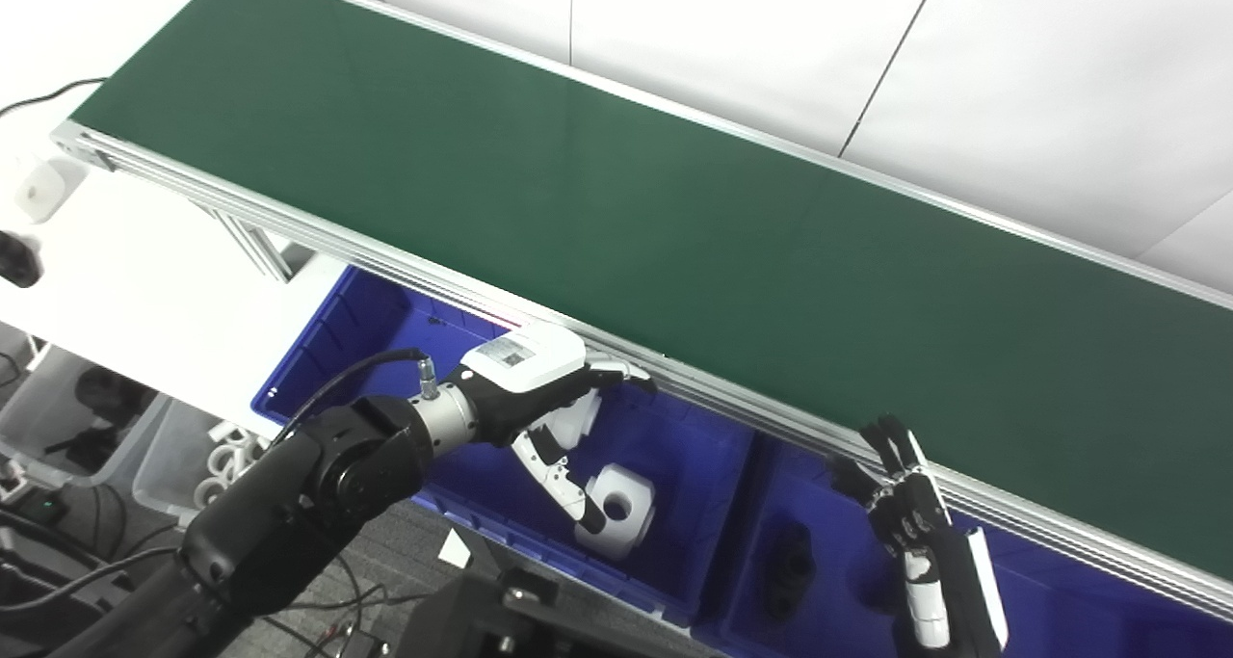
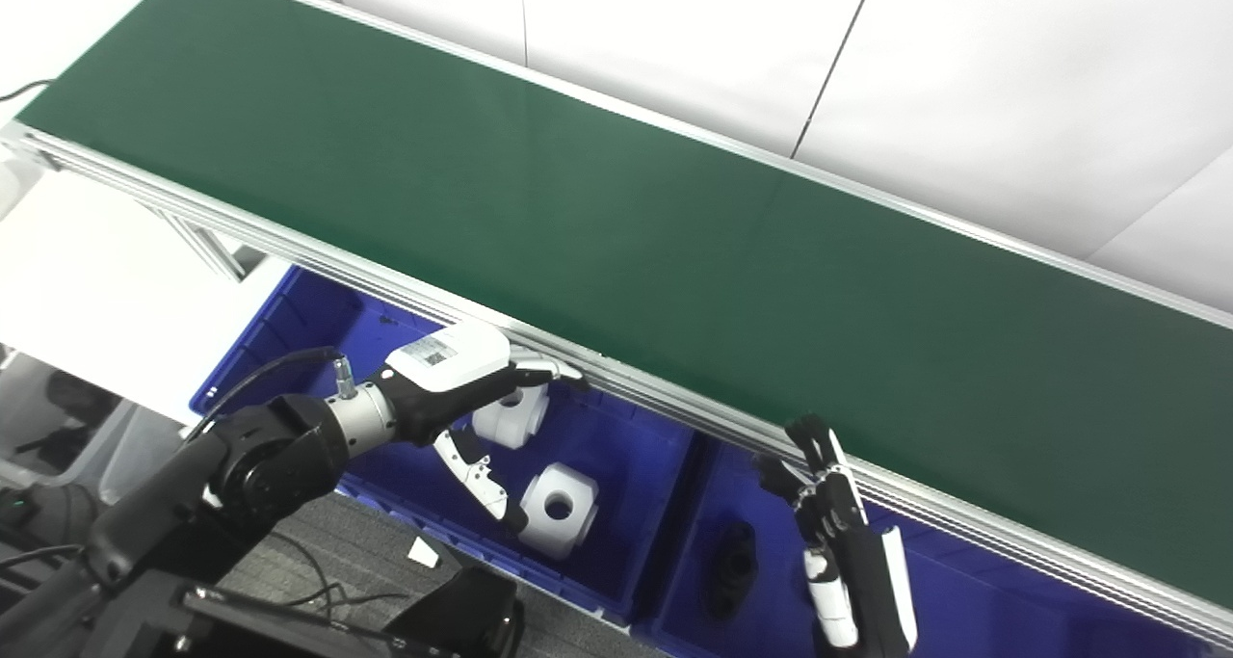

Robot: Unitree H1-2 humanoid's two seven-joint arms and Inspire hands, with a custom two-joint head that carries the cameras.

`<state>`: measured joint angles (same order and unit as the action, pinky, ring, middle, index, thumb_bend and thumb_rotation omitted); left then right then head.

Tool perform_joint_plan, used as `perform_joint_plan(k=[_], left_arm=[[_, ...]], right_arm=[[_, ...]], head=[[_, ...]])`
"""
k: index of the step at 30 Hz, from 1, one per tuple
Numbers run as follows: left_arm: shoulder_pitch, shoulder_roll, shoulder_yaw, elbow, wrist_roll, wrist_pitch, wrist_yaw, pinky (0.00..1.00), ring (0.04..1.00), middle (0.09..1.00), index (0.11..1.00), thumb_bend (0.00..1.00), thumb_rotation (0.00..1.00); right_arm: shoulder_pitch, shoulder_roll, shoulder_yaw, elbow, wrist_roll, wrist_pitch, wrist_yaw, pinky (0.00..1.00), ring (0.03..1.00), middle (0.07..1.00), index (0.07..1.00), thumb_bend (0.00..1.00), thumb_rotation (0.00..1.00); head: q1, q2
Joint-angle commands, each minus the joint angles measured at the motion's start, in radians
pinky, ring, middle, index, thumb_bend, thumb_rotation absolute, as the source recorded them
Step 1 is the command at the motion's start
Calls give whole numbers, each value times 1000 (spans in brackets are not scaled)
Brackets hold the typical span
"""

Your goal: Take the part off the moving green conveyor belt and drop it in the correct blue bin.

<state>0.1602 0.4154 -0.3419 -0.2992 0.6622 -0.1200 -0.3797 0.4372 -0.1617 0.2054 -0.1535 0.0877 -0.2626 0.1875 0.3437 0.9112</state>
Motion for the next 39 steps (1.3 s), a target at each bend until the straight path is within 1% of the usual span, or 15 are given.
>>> perform_joint_plan(k=[1, 3, 7, 9, 11, 13, 16, 20, 23, 24, 25, 26, 27, 32, 39], left_arm=[[-5, 0, 10, -67, -75, -47, 15, 681, 818, 844, 824, 1000, 606], [-1, -25, 8, -120, -142, -31, 6, 683, 815, 840, 815, 1000, 614], [2, -135, -15, -274, -369, 96, -18, 619, 734, 782, 753, 1000, 531], [-11, -193, -40, -316, -430, 146, -25, 574, 676, 730, 702, 971, 539], [-26, -250, -57, -312, -479, 163, -18, 567, 663, 715, 681, 960, 549], [-33, -298, -62, -262, -509, 133, 4, 583, 680, 719, 672, 958, 567], [-17, -365, -49, -123, -536, 30, 61, 602, 708, 737, 673, 956, 594], [18, -421, -24, 176, -492, -166, 173, 709, 794, 808, 717, 925, 610], [24, -393, -19, 329, -448, -279, 198, 730, 824, 853, 763, 931, 618], [24, -381, -18, 352, -447, -301, 197, 729, 824, 854, 764, 931, 616], [27, -355, -18, 368, -443, -317, 189, 727, 824, 856, 767, 932, 613], [29, -339, -18, 377, -440, -328, 183, 714, 822, 862, 774, 943, 607], [32, -309, -17, 380, -445, -338, 176, 710, 821, 864, 777, 946, 605], [47, -208, -12, 346, -504, -349, 167, 747, 856, 891, 808, 964, 637], [81, -150, -21, 270, -529, -350, 176, 747, 845, 883, 796, 969, 643]], right_arm=[[2, -3, -3, -32, -3, -1, 11, 790, 794, 930, 957, 828, 896], [0, -4, -5, -30, -3, -2, 12, 784, 792, 929, 958, 833, 898], [-3, -3, -11, -22, -12, -5, 7, 768, 791, 927, 960, 828, 907], [-6, -1, -12, -14, -13, -6, 8, 767, 797, 930, 962, 821, 908], [-12, 2, -10, -1, -18, -9, 9, 770, 814, 934, 960, 817, 907], [-19, 8, -5, 16, -30, -15, 7, 770, 824, 929, 956, 821, 908], [-25, 23, 0, 52, -53, -37, 0, 770, 820, 932, 957, 827, 911], [-20, 55, 9, 106, -98, -87, -22, 756, 801, 927, 950, 834, 914], [-15, 85, 18, 141, -117, -119, -37, 748, 795, 914, 939, 817, 894], [-15, 95, 22, 152, -123, -128, -42, 748, 796, 913, 938, 815, 892], [-12, 108, 27, 161, -132, -134, -49, 748, 796, 912, 937, 813, 889], [-11, 116, 31, 167, -138, -138, -54, 755, 808, 910, 934, 812, 882], [-10, 133, 34, 179, -157, -151, -70, 757, 812, 909, 933, 812, 880], [-7, 195, 54, 218, -236, -182, -129, 788, 846, 895, 930, 834, 915], [-10, 223, 77, 267, -261, -204, -162, 826, 858, 911, 928, 845, 903]], head=[[-2, -1], [-3, -2], [-4, -5], [-16, -11], [-30, -18], [-55, -32], [-124, -73], [-199, -119], [-280, -153], [-288, -155], [-338, -167], [-338, -167], [-401, -179], [-542, -210], [-565, -236]])
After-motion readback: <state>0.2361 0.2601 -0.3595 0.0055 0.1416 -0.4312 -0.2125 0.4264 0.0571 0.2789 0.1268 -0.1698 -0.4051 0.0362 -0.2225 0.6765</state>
